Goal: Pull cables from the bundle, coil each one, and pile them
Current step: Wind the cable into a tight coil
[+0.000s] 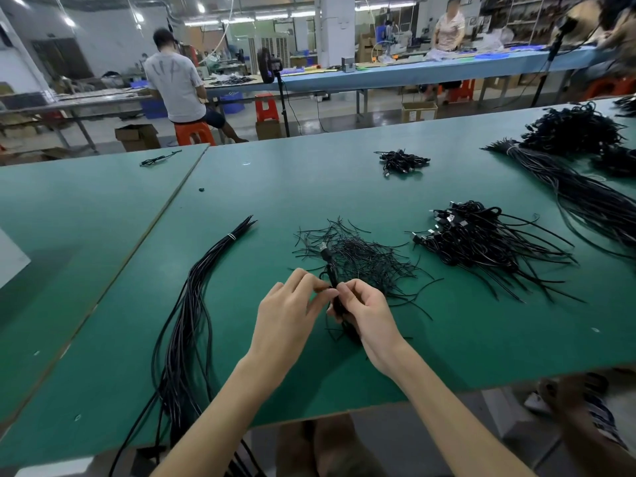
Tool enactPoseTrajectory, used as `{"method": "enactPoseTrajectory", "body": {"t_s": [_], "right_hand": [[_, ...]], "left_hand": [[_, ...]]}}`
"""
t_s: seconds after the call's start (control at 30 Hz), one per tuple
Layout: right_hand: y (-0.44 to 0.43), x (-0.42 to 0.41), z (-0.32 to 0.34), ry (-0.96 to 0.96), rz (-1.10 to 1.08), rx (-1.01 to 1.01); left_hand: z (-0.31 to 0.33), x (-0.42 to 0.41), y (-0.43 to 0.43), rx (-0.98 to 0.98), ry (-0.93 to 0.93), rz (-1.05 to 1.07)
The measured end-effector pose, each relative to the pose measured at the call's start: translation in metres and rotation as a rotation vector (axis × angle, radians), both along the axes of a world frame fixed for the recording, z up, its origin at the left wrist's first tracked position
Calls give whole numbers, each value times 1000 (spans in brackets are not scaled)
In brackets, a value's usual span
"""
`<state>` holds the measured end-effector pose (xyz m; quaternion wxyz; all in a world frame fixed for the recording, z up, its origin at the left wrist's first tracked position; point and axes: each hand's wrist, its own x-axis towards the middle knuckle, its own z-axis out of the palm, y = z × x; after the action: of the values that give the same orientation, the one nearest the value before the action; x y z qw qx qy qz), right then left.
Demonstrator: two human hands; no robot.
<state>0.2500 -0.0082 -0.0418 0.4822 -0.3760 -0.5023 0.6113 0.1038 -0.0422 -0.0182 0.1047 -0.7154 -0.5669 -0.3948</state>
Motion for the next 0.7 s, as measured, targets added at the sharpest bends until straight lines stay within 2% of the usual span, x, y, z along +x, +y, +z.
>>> {"method": "enactPoseTrajectory", "body": {"t_s": [0.13,0.2,0.3,0.4,0.5,0.6,0.63,0.7], "right_hand": [[1,0,-1,21,-17,-8],[2,0,-2,22,-16,-6],[1,-1,-3,-14,-10,13],[2,0,-3,-12,-35,13],[2,0,-4,3,-51,-7],[2,-1,-4,-18,-52,9],[2,-1,-4,-22,-53,16],[1,-1,-4,-22,-57,24]], "left_hand": [[-4,12,-3,87,49,69],[-4,15,-4,27,-2,70],[-2,16,0,-142,-193,85],[-2,18,2,-216,-324,63],[-2,17,1,-242,-352,14],[-4,16,1,-280,-341,55],[-4,16,1,-304,-396,62],[-5,20,0,-352,-622,31]]}}
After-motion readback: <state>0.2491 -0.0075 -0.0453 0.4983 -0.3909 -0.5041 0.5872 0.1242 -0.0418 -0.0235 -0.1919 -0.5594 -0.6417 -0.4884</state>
